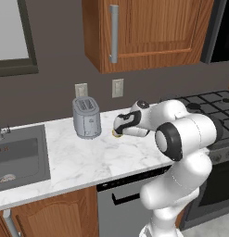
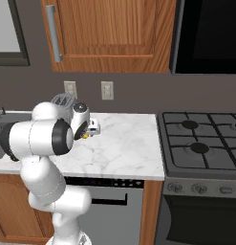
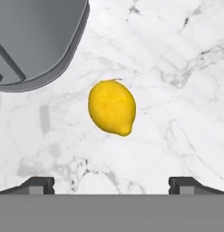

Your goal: Place the beer on the top shelf of the fridge to keep it out of children's reach, and place the broccoli and lemon on lower shelves for easy access.

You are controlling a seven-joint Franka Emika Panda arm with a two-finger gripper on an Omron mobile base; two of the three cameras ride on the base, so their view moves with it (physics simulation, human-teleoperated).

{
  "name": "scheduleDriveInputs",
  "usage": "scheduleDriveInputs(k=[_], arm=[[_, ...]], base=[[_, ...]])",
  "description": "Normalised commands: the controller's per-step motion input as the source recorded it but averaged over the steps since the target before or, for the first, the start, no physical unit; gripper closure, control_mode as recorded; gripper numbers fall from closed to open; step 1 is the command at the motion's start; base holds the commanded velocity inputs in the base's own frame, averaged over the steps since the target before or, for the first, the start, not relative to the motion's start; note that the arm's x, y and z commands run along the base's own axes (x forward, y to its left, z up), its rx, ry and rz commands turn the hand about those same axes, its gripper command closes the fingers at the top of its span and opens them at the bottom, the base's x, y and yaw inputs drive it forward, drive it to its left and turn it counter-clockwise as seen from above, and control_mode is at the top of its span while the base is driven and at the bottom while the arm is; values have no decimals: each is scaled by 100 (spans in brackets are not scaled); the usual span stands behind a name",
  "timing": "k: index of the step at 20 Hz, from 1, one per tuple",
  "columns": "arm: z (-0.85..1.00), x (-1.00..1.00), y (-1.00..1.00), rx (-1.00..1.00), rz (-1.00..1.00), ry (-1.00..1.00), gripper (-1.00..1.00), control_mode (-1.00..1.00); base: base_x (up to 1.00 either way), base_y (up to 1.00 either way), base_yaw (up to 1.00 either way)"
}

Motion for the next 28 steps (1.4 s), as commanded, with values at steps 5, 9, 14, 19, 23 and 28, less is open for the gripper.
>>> scheduleDriveInputs(k=[5,9,14,19,23,28], arm=[[-16,26,9,0,0,0,-100,-100],[-15,24,6,0,0,0,-100,-100],[-14,24,1,0,0,0,-100,-100],[-13,23,0,0,0,0,-100,-100],[-14,23,2,0,0,0,-100,-100],[-15,21,7,0,0,0,-100,-100]], base=[[0,0,0],[0,0,0],[0,0,0],[0,0,0],[0,0,0],[0,0,0]])
